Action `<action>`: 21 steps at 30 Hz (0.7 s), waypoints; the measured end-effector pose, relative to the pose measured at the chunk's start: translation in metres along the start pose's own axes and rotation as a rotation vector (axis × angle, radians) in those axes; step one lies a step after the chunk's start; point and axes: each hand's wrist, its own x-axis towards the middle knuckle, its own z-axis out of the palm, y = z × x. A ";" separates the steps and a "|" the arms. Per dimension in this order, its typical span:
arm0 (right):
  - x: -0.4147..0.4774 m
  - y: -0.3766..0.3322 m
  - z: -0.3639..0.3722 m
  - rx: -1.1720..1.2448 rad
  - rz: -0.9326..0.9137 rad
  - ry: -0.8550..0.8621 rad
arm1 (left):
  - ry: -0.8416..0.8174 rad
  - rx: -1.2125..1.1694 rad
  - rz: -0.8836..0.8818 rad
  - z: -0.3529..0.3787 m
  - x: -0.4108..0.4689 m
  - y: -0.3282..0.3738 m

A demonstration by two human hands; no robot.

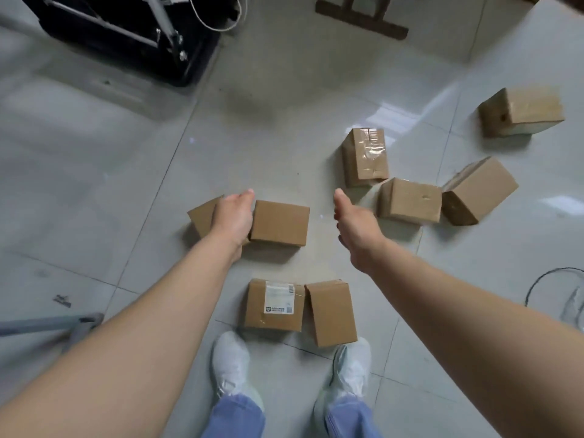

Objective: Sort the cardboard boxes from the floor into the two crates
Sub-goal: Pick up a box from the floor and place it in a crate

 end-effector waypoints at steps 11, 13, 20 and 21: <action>0.147 0.098 0.082 -0.069 0.068 0.005 | 0.233 0.166 0.055 0.046 0.143 -0.108; 0.158 0.103 0.092 -0.070 -0.016 0.096 | 0.439 0.148 0.072 0.036 0.157 -0.112; 0.144 0.079 0.153 -0.033 -0.411 0.080 | 0.626 0.236 -0.021 -0.025 0.191 -0.130; 0.141 0.076 0.165 0.009 -0.395 0.020 | 0.550 0.246 -0.005 -0.031 0.195 -0.133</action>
